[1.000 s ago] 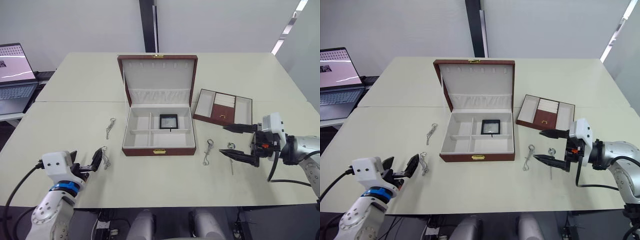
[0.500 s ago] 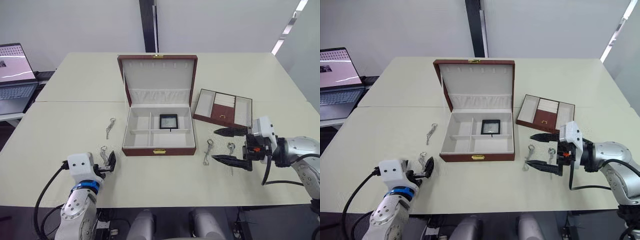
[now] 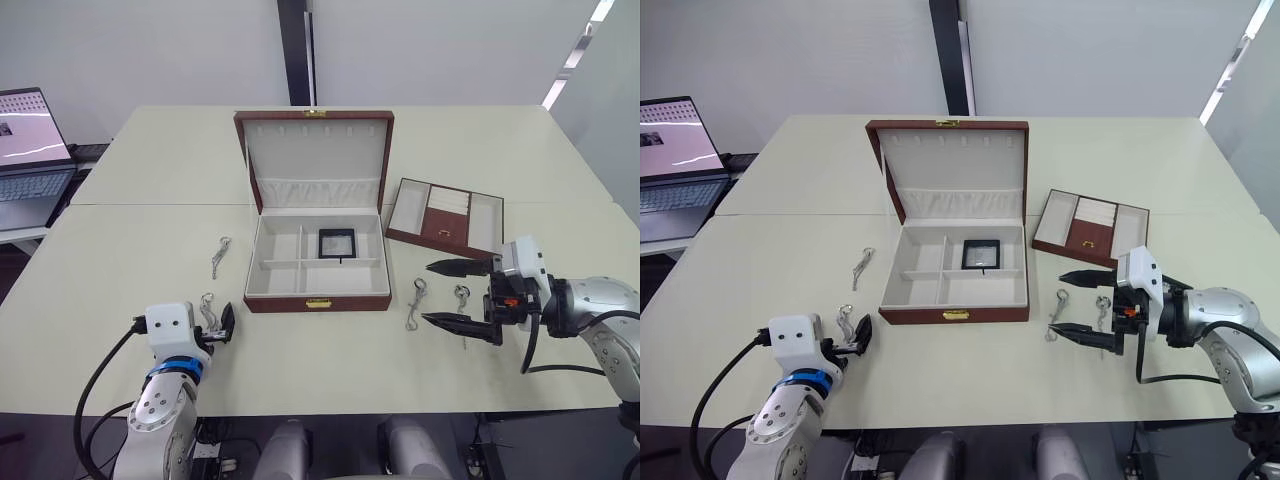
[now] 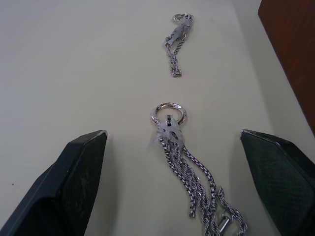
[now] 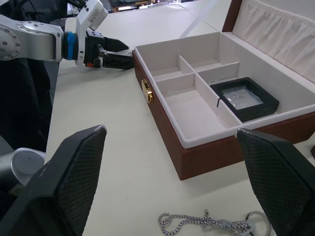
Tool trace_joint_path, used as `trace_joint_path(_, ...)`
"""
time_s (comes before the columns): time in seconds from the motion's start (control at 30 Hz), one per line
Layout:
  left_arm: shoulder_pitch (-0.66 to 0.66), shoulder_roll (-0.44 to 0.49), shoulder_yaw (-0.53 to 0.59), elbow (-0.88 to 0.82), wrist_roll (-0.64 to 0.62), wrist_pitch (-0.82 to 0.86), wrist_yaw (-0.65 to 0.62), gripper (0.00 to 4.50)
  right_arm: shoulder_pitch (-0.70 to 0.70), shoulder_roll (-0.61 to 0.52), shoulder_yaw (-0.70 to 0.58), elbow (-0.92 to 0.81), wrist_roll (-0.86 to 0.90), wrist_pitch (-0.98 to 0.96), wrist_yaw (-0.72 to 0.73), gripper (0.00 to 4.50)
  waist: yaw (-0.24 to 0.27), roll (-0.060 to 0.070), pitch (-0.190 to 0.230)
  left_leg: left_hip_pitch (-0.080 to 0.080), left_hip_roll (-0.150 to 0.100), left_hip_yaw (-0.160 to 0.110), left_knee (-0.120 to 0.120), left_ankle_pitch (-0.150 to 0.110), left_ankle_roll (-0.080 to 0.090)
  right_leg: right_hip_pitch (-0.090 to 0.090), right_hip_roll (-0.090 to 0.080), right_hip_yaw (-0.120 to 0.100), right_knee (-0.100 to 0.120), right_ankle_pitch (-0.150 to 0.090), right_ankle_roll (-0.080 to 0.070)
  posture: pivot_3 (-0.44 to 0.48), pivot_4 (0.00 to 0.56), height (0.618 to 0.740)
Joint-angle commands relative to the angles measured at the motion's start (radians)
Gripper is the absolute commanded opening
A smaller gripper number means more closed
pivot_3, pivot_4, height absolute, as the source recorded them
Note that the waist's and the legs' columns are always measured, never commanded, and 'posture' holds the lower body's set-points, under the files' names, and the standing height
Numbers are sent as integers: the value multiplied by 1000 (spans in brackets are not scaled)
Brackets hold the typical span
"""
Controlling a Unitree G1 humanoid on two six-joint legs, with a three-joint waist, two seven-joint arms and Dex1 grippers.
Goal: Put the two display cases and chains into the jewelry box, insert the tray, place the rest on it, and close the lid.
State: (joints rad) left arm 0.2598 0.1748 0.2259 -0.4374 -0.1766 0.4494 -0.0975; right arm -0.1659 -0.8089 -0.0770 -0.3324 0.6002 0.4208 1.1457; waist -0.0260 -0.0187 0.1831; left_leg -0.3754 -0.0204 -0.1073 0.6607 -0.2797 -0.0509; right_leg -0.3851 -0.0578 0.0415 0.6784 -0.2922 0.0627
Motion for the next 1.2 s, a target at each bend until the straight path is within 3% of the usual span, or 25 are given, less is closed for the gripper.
trace_joint_path(0.03,32,0,-4,13,-2,51,0,4483,0,1,-14,-26,-3,-20,-5,4500,0,0,0,0,0,0,0,0,0,0,0,0,0,0,0,0,150,740)
trace_joint_path(0.6,71,-11,-2,-3,-49,93,-14,4483,-4,-4,-27,-16,-16,-21,1,4500,-1,5,-3,0,0,1,0,0,0,0,0,1,0,0,0,0,150,740)
trace_joint_path(0.73,77,-11,-8,-7,-46,95,-12,3589,-5,-5,-28,-14,-17,-21,2,4500,-1,6,-3,1,0,0,0,0,0,0,0,1,0,0,0,0,150,740)
trace_joint_path(1.13,72,-20,-2,-4,-49,88,2,43,-13,-6,-27,-10,-21,-20,4,4500,-1,8,-5,1,0,0,0,0,0,1,0,1,-1,0,0,0,150,740)
trace_joint_path(1.2,68,-28,5,4,-52,82,8,15,-16,-6,-26,-6,-23,-21,5,4500,-1,8,-5,1,0,0,0,0,0,1,0,1,-1,0,0,0,150,740)
